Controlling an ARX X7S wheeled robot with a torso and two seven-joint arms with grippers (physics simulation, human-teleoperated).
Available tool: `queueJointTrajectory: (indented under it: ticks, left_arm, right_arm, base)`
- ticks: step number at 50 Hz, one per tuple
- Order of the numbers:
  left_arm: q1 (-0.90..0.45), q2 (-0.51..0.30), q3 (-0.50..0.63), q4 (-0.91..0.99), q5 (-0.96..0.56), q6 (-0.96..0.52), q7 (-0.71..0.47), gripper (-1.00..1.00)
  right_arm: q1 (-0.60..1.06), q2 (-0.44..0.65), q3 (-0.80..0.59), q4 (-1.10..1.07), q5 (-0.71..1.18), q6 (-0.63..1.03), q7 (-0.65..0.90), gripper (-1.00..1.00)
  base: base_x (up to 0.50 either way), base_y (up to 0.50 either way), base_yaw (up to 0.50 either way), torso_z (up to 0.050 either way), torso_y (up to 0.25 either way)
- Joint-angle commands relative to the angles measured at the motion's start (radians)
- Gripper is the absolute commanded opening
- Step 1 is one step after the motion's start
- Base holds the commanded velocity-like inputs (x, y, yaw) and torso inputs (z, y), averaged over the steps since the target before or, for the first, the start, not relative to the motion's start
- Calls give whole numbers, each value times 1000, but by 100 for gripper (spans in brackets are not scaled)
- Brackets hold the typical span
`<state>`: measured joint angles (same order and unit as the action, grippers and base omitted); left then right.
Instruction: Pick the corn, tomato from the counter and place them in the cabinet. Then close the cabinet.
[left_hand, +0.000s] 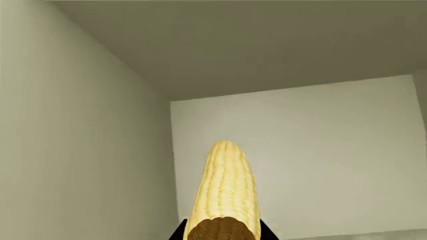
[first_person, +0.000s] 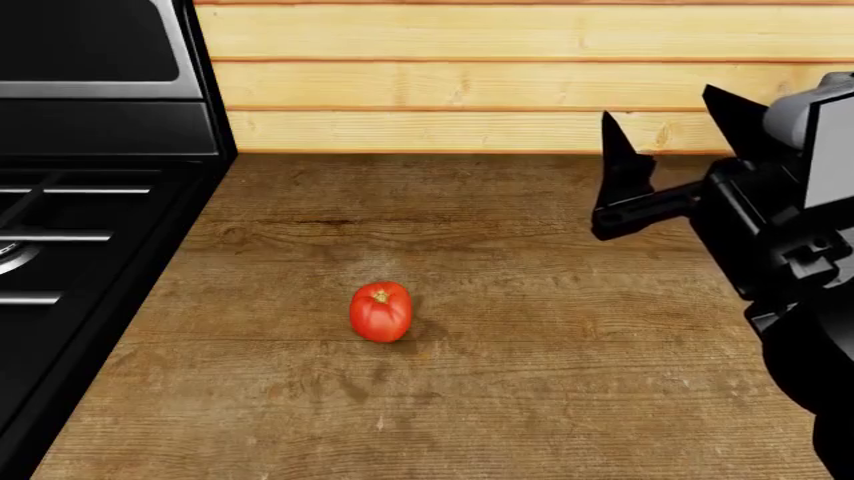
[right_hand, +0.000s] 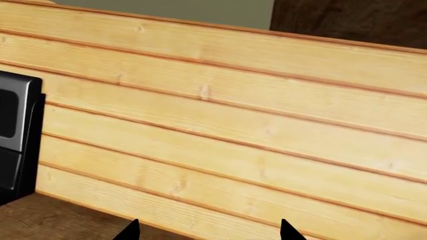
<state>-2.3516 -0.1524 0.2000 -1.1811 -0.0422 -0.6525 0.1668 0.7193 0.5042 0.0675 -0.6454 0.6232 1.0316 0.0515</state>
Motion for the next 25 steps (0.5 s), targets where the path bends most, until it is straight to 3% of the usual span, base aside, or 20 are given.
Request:
queueJointTrajectory:
  ticks: [1, 10, 11, 25]
  left_arm:
    - [-4, 34, -97, -102, 165, -31, 30, -100]
    - [-4, 36, -98, -121, 171, -56, 54, -100]
    - [-4, 36, -97, -119, 171, -59, 56, 100]
    - [-4, 32, -102, -115, 175, -55, 70, 100]
  right_arm:
    - [-23, 5, 11, 6, -2, -21, -3, 100]
    - [-29, 5, 9, 16, -5, -34, -4, 100]
    - [-29, 5, 8, 17, -5, -34, -3, 100]
    - [-23, 1, -2, 22, -4, -38, 2, 100]
  base:
    - [0, 0, 0, 0, 0]
    - [0, 0, 0, 0, 0]
    - [0, 0, 0, 0, 0]
    - [0, 0, 0, 0, 0]
